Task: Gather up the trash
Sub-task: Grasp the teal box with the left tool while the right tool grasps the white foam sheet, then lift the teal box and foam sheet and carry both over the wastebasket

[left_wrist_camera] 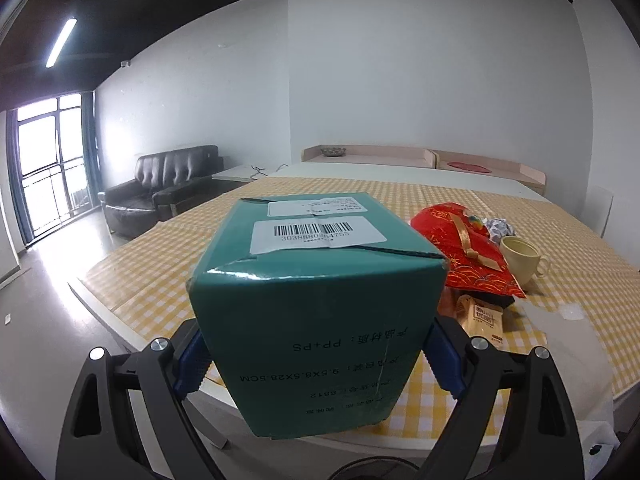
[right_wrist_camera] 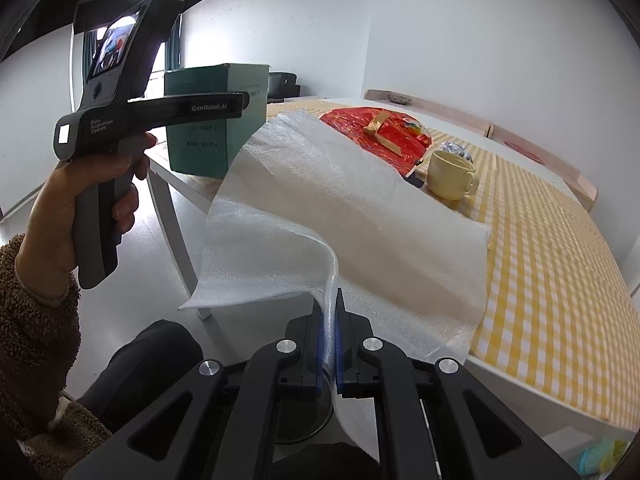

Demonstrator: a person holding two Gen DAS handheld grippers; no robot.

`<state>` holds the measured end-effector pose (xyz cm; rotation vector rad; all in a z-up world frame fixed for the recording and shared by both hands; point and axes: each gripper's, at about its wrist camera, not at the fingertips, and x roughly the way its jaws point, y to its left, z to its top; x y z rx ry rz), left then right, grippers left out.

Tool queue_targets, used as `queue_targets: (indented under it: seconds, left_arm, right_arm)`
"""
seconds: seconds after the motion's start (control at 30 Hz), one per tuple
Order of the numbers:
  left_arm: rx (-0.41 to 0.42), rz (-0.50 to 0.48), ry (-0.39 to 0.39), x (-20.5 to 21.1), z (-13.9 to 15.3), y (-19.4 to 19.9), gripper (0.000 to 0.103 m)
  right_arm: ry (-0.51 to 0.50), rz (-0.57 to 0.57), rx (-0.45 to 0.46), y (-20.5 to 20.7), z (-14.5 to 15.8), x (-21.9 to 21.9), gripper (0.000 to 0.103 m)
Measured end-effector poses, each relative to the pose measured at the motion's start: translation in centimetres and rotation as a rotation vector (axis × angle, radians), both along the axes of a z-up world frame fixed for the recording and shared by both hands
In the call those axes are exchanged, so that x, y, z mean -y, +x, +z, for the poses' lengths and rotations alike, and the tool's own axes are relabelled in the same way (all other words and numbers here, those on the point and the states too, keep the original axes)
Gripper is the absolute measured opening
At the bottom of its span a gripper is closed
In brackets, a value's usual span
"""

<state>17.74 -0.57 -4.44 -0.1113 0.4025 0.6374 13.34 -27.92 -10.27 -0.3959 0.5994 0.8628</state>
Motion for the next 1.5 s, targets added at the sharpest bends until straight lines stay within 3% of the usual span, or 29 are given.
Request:
queue_targets:
  seconds: [0.27,0.47,0.63,0.8,1.07,1.5]
  left_arm:
    - [-0.021,-0.155,0.013,1.1,0.8,-3.6,0.088]
    - [-0.034,-0.279,0.030,2.4,1.3,-7.3,0.088]
    - [-0.050,-0.361,-0.001,3.0,0.9,-9.4,0.088]
    - [-0.086,-0.407,0.008,3.8,-0.3,-11.3,0.088]
    - [-0.142,-0.498,-0.048,4.4,-2.3,-13.0,0.088]
    - [-0.303,-0.538,-0.090,4.5,-8.4,-10.9,0.088]
  right_arm:
    - [-0.007,0.005,0.048,-4.3,0.9,0.7,0.009]
    - [0.012,0.022,0.032,-6.0,1.1,1.2,0.009]
    - [0.002,0.032,0.025,-7.1,0.6,1.1,0.009]
    - [-0.007,0.036,0.007,-8.0,-0.2,1.0,0.009]
    - [-0.031,0.054,-0.044,-9.5,-2.1,0.6,0.009]
    - [-0.099,0.085,-0.149,-8.7,-7.5,-1.3,0.009]
